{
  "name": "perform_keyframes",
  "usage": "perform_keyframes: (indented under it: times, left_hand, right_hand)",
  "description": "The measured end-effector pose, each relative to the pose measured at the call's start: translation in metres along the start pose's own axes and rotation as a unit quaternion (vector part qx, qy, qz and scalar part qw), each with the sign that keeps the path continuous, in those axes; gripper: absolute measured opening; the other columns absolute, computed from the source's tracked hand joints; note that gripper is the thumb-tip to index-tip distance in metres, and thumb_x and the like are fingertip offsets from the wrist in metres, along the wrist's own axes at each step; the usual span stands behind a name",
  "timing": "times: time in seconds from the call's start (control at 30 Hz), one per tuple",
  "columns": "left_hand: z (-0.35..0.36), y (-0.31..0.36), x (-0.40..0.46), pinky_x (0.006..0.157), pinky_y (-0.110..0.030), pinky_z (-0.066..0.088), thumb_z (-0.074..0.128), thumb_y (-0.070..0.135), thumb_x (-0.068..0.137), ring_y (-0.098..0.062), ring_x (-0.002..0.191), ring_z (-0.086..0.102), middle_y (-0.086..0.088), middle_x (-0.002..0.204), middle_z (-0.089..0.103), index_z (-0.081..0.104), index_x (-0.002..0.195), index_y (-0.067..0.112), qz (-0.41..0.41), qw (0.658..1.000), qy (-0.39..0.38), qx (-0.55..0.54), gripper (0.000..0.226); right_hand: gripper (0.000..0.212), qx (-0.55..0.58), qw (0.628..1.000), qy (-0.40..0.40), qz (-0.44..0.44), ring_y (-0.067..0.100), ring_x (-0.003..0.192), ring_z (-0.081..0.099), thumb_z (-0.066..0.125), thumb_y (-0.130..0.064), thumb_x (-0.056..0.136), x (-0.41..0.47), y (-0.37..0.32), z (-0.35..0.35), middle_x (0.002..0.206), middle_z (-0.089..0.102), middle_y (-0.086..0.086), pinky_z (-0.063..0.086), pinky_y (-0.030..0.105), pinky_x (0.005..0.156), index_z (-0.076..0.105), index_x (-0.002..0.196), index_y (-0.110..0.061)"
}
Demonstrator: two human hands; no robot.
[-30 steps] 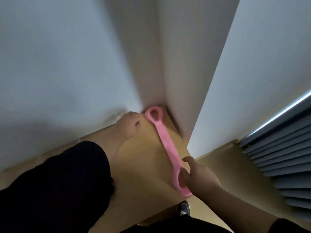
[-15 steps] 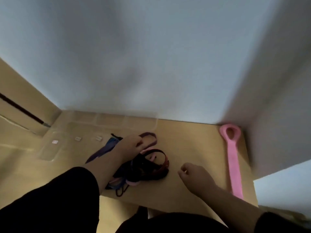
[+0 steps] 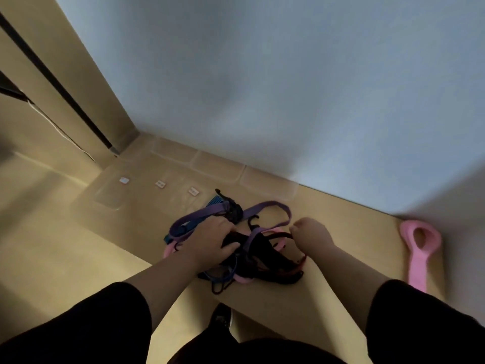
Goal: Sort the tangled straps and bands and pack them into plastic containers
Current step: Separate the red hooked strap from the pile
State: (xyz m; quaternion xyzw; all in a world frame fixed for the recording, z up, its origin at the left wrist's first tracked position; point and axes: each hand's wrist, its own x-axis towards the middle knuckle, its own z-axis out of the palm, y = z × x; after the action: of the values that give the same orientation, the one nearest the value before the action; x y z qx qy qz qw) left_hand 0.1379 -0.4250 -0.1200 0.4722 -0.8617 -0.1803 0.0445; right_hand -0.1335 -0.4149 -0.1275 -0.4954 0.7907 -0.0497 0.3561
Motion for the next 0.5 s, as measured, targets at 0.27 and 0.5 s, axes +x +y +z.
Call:
perform_keyframes:
  times: [0.27,0.5]
  left_hand:
    - [0.014,0.011,0.031,0.119,-0.037,0.02,0.059,0.063,0.085,-0.021,0.137,0.033,0.001,0.146,0.039,0.034,0.147,0.023,0.102,0.988,-0.083,0.078,0.078]
    - [0.029,0.016,0.055,0.086,-0.043,0.044,0.056,0.044,0.086,-0.029,0.111,0.05,-0.006,0.128,0.051,0.02,0.154,0.035,0.19,0.975,-0.091,0.071,0.078]
  right_hand:
    - [0.02,0.119,0.981,-0.079,0.131,0.029,0.079,0.07,0.066,-0.027,0.088,0.014,-0.028,0.021,0.079,0.074,0.012,0.057,0.036,0.07,0.075,0.086,-0.008]
    - [0.029,0.127,0.99,-0.001,0.06,0.021,0.082,0.069,0.056,-0.035,0.1,-0.021,-0.047,-0.006,0.085,0.071,0.003,0.057,0.035,0.079,0.07,0.092,-0.011]
